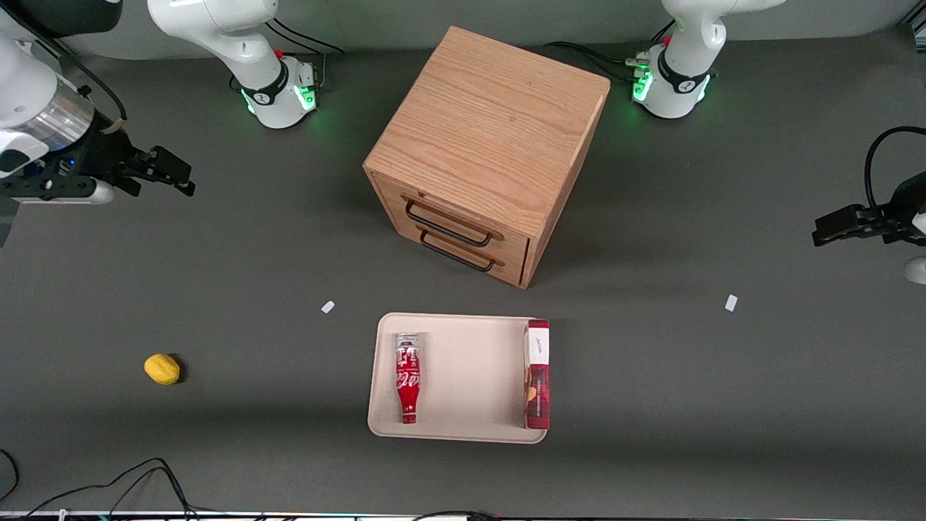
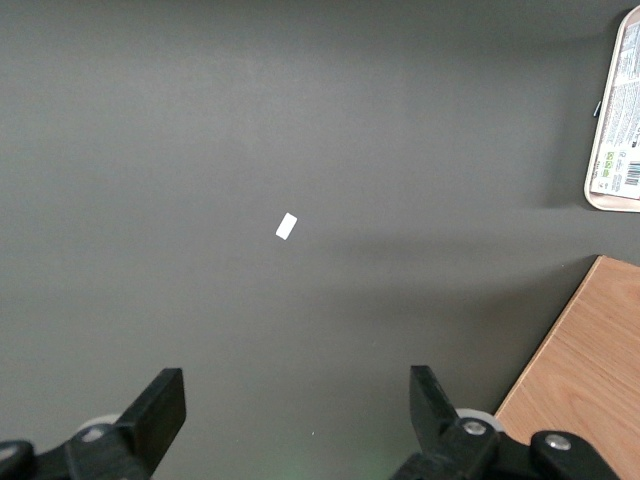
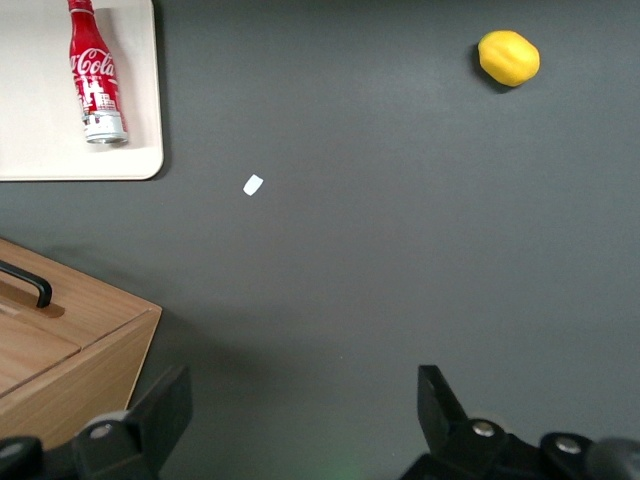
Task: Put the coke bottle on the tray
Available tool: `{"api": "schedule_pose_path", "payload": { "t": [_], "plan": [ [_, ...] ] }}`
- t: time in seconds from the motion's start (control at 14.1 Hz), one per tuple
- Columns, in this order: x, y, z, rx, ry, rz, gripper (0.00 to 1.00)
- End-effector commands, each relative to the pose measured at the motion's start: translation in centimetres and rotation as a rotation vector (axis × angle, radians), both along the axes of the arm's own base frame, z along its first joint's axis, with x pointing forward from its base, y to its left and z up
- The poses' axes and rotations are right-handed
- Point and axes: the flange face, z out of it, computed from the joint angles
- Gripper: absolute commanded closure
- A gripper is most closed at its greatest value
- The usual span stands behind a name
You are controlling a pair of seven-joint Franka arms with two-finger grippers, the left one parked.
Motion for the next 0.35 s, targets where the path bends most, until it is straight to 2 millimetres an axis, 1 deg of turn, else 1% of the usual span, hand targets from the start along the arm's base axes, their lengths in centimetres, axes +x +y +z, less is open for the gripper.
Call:
{"api": "schedule_pose_path", "payload": {
  "t": [0.0,0.28],
  "plan": [
    [0.33,-0.35,1.06,0.005,0.013,0.037,0.00],
    [0.54,-0.69,1.15,-0.025,0.011,0.031,0.00]
  ]
}}
